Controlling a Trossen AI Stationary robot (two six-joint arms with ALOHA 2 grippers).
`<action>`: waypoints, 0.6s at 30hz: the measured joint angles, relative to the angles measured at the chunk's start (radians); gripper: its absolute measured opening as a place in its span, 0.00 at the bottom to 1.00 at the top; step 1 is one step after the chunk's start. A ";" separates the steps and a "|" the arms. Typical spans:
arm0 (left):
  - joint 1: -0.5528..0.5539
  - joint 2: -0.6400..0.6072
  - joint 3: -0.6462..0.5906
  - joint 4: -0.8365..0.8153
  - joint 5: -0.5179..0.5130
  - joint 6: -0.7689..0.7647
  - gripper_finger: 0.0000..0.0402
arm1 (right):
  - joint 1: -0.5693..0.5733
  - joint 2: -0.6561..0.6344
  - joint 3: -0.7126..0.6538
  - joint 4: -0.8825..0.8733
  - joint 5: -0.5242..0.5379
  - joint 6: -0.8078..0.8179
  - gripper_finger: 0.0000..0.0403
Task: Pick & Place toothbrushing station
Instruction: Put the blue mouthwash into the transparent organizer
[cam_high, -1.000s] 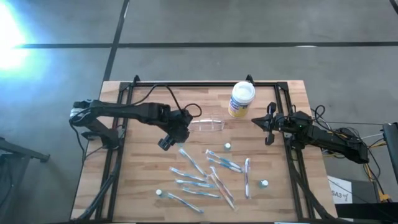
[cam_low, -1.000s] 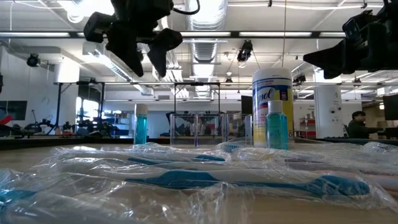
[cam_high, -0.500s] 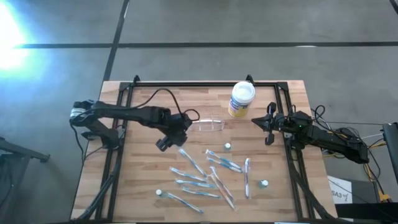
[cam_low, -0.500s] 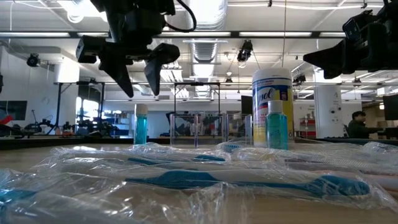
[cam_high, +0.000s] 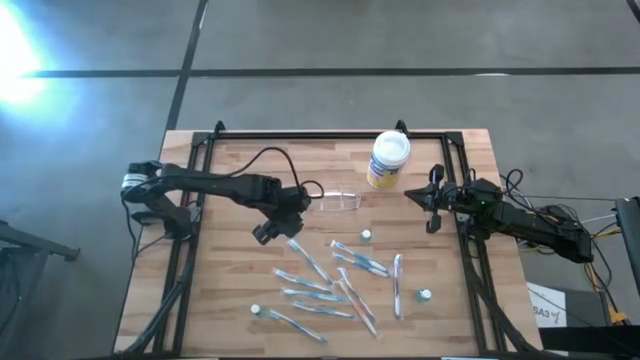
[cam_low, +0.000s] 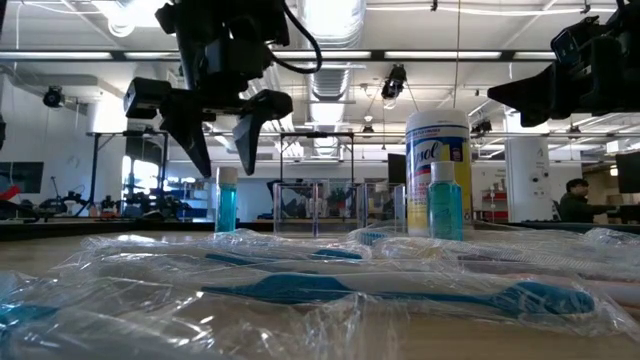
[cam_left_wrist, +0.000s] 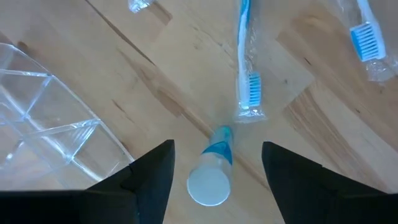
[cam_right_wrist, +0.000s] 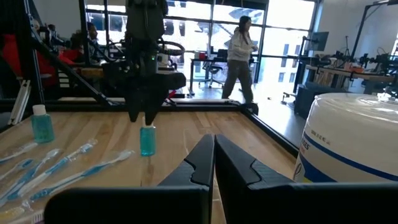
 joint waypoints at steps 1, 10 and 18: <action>0.000 0.004 0.000 0.000 -0.003 0.000 0.61 | 0.000 0.000 0.000 0.000 0.000 0.000 0.02; 0.006 0.010 0.000 0.000 -0.028 0.002 0.59 | 0.000 0.000 0.000 -0.002 0.000 0.002 0.02; 0.006 0.010 0.000 -0.001 -0.030 0.007 0.49 | 0.000 0.000 0.000 -0.002 0.000 0.002 0.02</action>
